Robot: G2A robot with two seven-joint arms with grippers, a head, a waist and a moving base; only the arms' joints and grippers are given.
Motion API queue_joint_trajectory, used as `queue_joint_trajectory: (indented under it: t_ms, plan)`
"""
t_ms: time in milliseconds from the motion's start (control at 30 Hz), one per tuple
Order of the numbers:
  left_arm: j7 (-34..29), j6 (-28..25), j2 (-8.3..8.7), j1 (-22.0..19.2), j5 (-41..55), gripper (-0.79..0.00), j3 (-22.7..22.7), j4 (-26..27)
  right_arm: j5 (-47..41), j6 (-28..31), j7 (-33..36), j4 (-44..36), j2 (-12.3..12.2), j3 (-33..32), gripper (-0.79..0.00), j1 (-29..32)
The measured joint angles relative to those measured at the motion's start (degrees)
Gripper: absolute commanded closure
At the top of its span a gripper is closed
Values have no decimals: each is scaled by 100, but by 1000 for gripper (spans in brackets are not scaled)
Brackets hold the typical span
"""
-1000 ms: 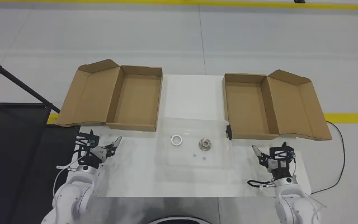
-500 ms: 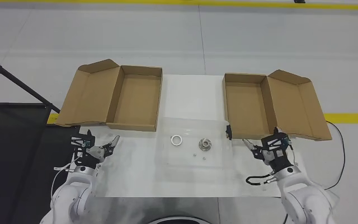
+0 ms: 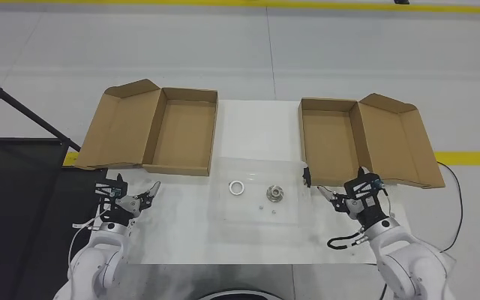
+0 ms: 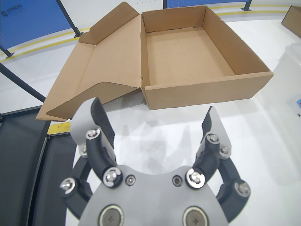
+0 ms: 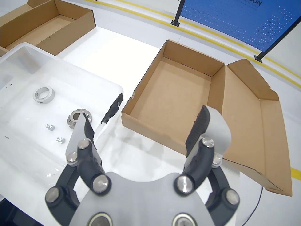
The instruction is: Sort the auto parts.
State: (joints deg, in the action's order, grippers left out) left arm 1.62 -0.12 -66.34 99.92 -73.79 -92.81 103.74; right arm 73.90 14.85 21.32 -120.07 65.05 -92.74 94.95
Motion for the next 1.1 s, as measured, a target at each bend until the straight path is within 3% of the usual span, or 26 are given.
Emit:
queue_joint_trajectory:
  t_ms: [167,333,467,800,1100]
  plan:
    - [0,0,0,0,0,-785,0,0,53,-61,38,1,3,13,-785,9]
    - [0,0,0,0,0,-785,0,0,667,-116,456,-254,11,470,-785,-205]
    - [0,0,0,0,0,-785,0,0,775,195,886,-395,12,805,-785,-569]
    - [0,0,0,0,0,-785,0,0,78,975,2271,-430,31,1410,-785,-1654]
    - [0,0,0,0,0,-785,0,0,79,973,2270,-435,30,1404,-785,-1649]
